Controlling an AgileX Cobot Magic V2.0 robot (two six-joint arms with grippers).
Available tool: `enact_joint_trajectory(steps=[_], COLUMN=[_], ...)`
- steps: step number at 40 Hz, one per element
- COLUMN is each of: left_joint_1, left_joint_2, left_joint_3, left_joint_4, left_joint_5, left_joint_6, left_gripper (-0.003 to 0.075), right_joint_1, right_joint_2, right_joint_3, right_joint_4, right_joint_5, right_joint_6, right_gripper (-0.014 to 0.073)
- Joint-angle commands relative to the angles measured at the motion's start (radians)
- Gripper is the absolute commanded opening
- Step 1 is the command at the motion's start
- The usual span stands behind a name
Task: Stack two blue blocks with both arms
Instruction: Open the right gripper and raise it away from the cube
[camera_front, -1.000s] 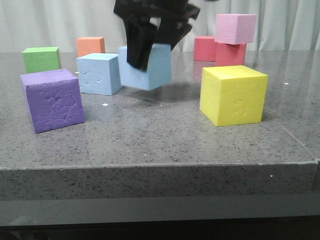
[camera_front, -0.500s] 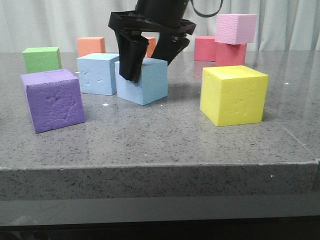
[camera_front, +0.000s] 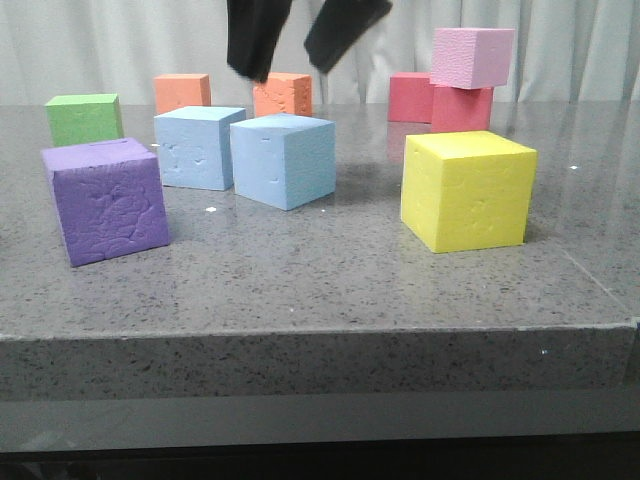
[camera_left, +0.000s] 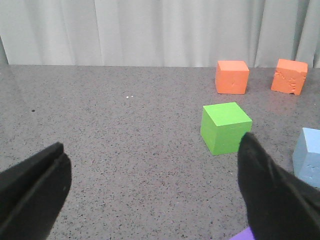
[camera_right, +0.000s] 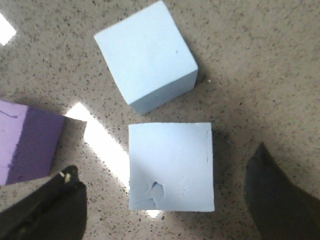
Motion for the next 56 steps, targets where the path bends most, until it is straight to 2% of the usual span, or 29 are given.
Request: enact_joint_trajectory(steps=[1, 4, 10, 15, 28, 36, 40, 48, 56], left_joint_1=[-0.008, -0.008, -0.008, -0.008, -0.008, -0.008, -0.008, -0.008, -0.008], left_joint_2=[0.009, 0.009, 0.009, 0.009, 0.009, 0.009, 0.009, 0.009, 0.009], left_joint_3=[-0.038, -0.038, -0.038, -0.038, -0.038, -0.038, -0.038, -0.038, -0.038], left_joint_4=[-0.002, -0.002, -0.002, -0.002, -0.002, -0.002, -0.002, -0.002, -0.002], left_joint_5=[-0.084, -0.084, -0.084, -0.084, -0.084, -0.084, -0.084, -0.084, -0.084], left_joint_6=[0.001, 0.001, 0.001, 0.001, 0.001, 0.001, 0.001, 0.001, 0.001], left_gripper=[0.0651, 0.0651, 0.0651, 0.0651, 0.0651, 0.0651, 0.0651, 0.0651, 0.0651], right_joint_1=[-0.003, -0.003, -0.003, -0.003, -0.033, -0.153, -0.221, -0.337, -0.384], right_joint_2=[-0.083, -0.1, -0.13, -0.146, -0.191, -0.248, -0.302, -0.469, -0.694], right_joint_3=[-0.035, -0.035, -0.035, -0.035, -0.035, -0.023, 0.022, 0.25, 0.6], right_joint_4=[0.016, 0.01, 0.008, 0.007, 0.006, 0.006, 0.006, 0.006, 0.006], right_joint_5=[-0.026, -0.024, -0.033, -0.033, 0.025, 0.146, 0.155, 0.066, -0.165], right_joint_6=[0.019, 0.025, 0.026, 0.026, 0.026, 0.027, 0.027, 0.028, 0.028], right_gripper=[0.0564, 0.043, 0.0095, -0.0067, -0.0068, -0.0068, -0.0068, -0.0068, -0.0068])
